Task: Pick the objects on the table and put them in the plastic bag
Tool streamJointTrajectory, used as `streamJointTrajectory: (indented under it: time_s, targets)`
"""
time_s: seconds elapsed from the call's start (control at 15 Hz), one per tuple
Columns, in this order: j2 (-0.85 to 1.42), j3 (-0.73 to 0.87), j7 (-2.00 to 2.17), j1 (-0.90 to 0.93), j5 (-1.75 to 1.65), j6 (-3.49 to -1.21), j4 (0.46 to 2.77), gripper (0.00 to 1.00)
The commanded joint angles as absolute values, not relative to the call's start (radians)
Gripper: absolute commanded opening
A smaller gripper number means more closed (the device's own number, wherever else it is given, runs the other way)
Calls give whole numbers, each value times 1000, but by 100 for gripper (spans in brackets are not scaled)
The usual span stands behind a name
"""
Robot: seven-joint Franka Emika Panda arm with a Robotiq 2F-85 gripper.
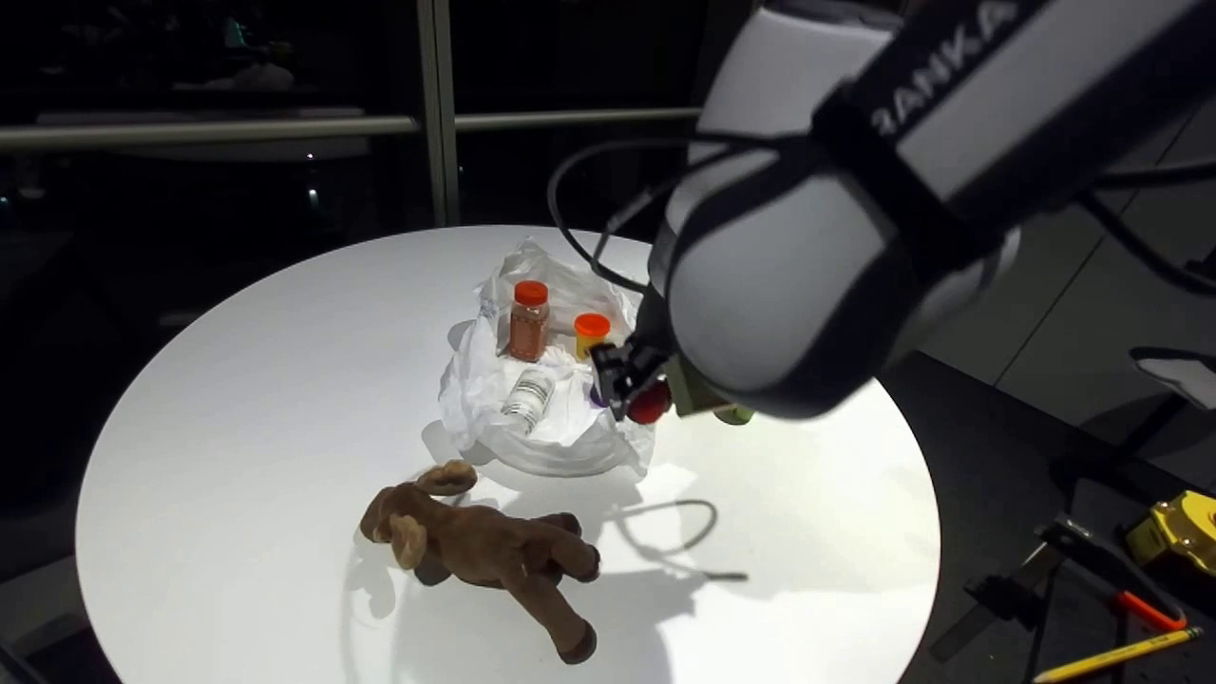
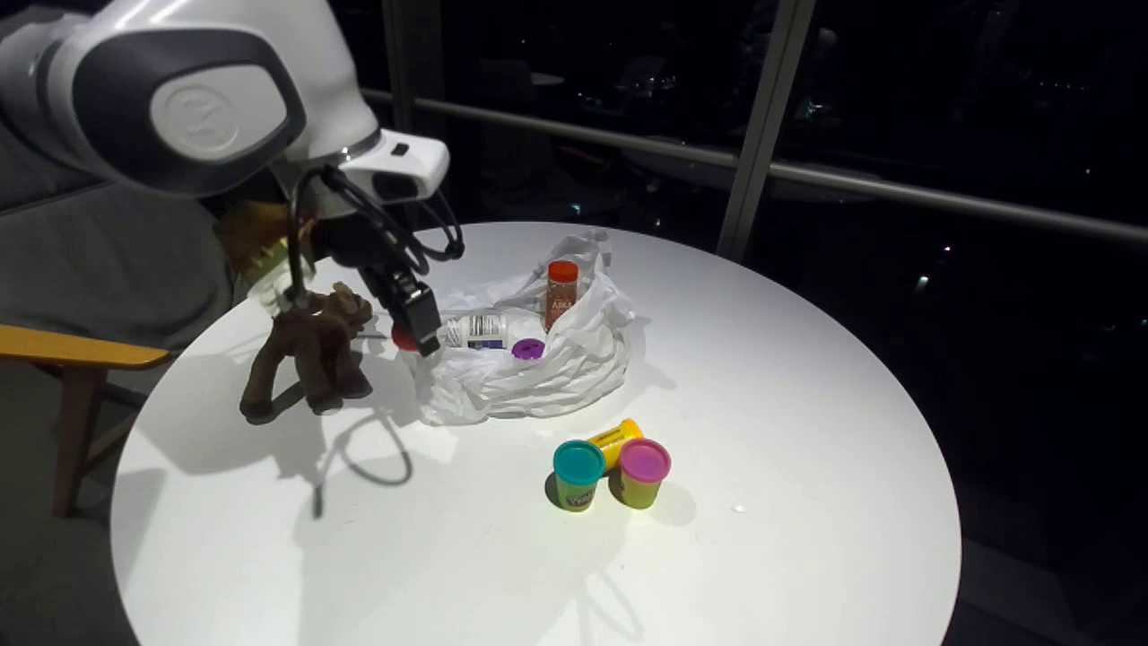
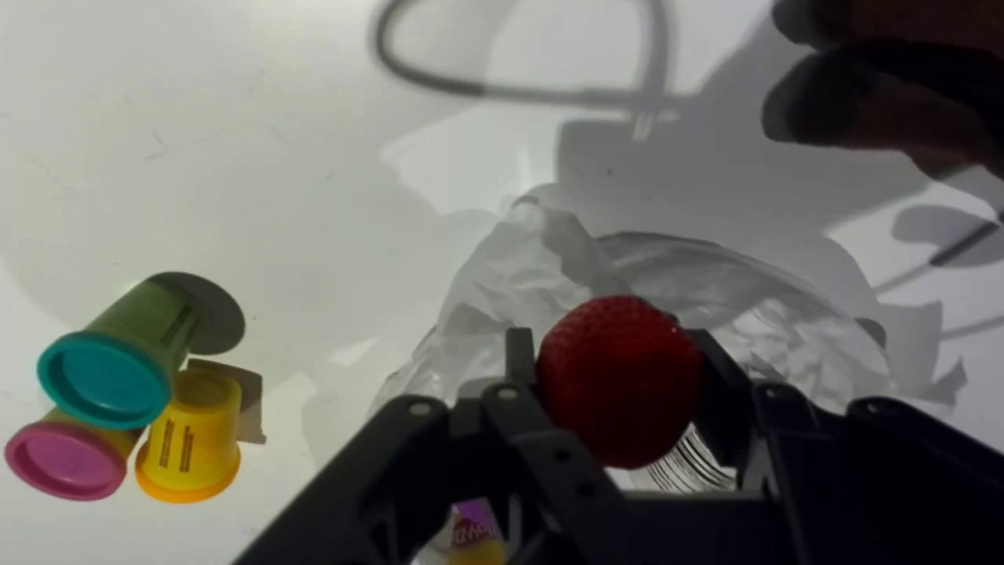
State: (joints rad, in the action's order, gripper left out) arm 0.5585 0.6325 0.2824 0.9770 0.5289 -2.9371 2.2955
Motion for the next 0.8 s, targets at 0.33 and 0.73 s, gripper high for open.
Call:
streamJointTrajectory:
  time_s: [0.33,0.73]
  targets:
    - [740,396,692,631,286,-2861,1880,24]
    - [933,428,924,592,158,-2845,1684,24]
